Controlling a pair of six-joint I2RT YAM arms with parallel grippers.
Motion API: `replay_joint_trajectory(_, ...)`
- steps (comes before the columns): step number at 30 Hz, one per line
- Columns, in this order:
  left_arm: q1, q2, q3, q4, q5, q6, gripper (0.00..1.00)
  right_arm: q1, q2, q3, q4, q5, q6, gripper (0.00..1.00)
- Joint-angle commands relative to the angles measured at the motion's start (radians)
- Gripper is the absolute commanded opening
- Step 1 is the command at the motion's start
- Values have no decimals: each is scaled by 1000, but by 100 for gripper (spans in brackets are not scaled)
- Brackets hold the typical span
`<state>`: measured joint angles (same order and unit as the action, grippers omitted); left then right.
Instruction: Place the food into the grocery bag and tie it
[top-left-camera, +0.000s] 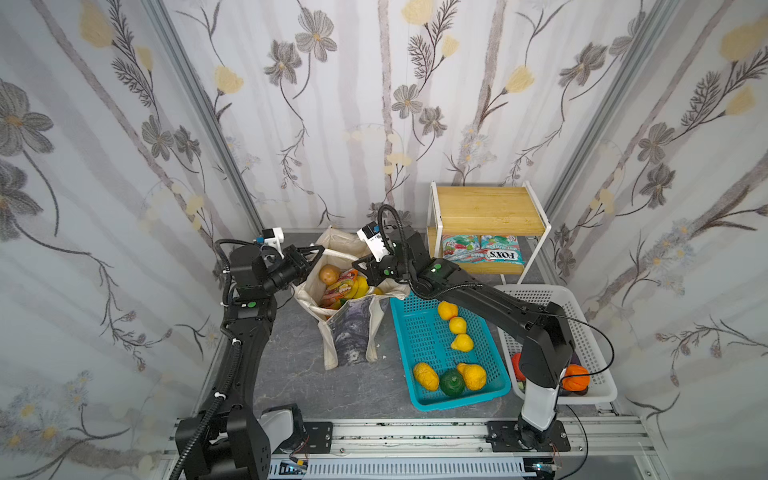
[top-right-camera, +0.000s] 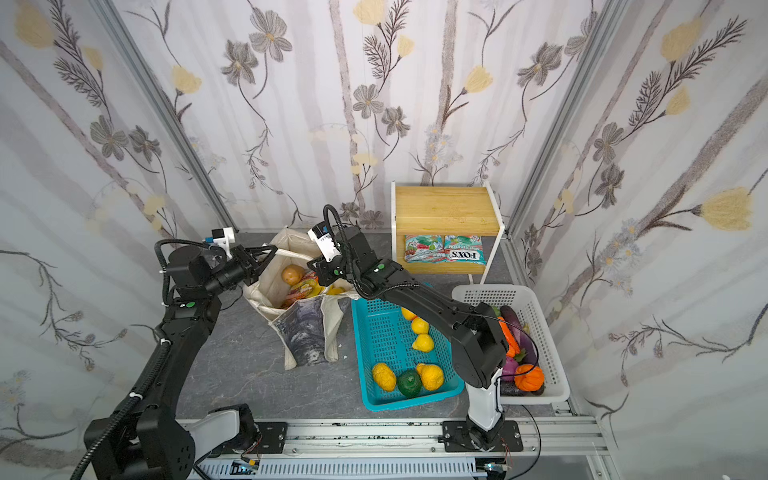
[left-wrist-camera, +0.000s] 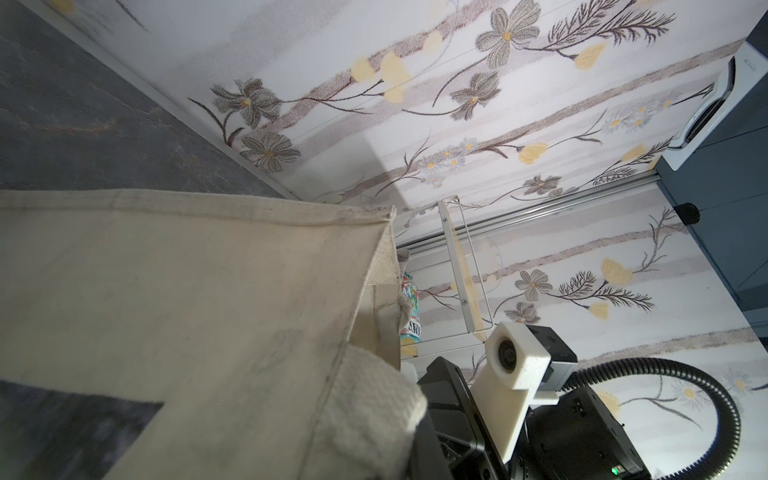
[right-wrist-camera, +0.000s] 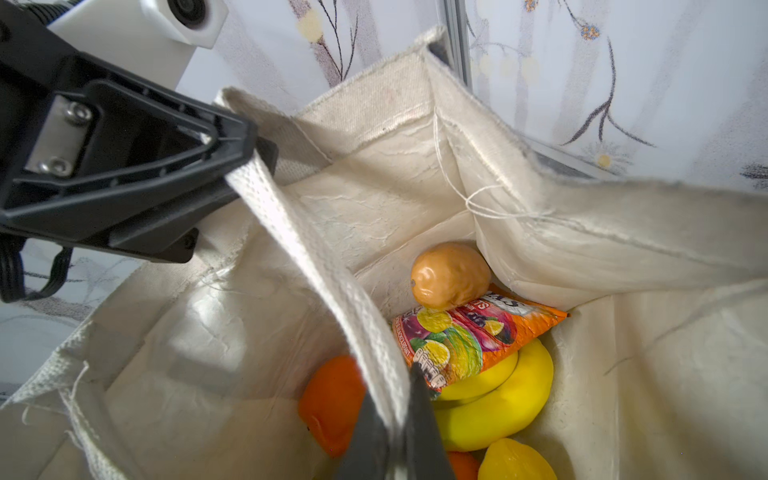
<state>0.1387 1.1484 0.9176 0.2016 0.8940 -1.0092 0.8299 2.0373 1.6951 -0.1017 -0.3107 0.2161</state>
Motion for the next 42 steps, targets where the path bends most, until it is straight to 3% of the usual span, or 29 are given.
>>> replay_joint_trajectory(1, 2, -28, 12, 19, -17, 86, 61, -2, -31, 32, 9, -49, 59, 0)
replay_joint_trajectory(3, 2, -74, 13, -14, -67, 177, 99, -2, -49, 48, 1, -67, 102, 0)
replay_joint_trajectory(8, -46, -186, 7, -113, -194, 420, 100, -2, -50, 84, -17, -129, 193, 0)
replay_joint_trajectory(13, -210, -211, 52, -292, -309, 678, 100, -2, -24, 140, -32, -147, 261, 0)
replay_joint_trajectory(18, -376, -207, 49, -395, -481, 813, 100, -2, -6, 169, -17, -172, 314, 0)
replay_joint_trajectory(21, -443, -201, 34, -405, -517, 843, 99, -2, -7, 171, -23, -162, 326, 0)
replay_joint_trajectory(26, -547, -171, 30, -412, -540, 882, 91, 1, -2, 172, -4, -171, 351, 0)
replay_joint_trajectory(30, -554, -141, 26, -416, -618, 862, 84, 2, -1, 172, -7, -160, 353, 0)
replay_joint_trajectory(37, -568, -69, 90, -411, -630, 818, 38, 9, -7, 167, -11, -154, 354, 2)
replay_joint_trajectory(40, -568, -56, 130, -411, -604, 802, 0, 5, -10, 162, -25, -120, 351, 13)
replay_joint_trajectory(42, -569, -77, 136, -410, -633, 788, 0, 4, -31, 141, -23, -79, 344, 18)
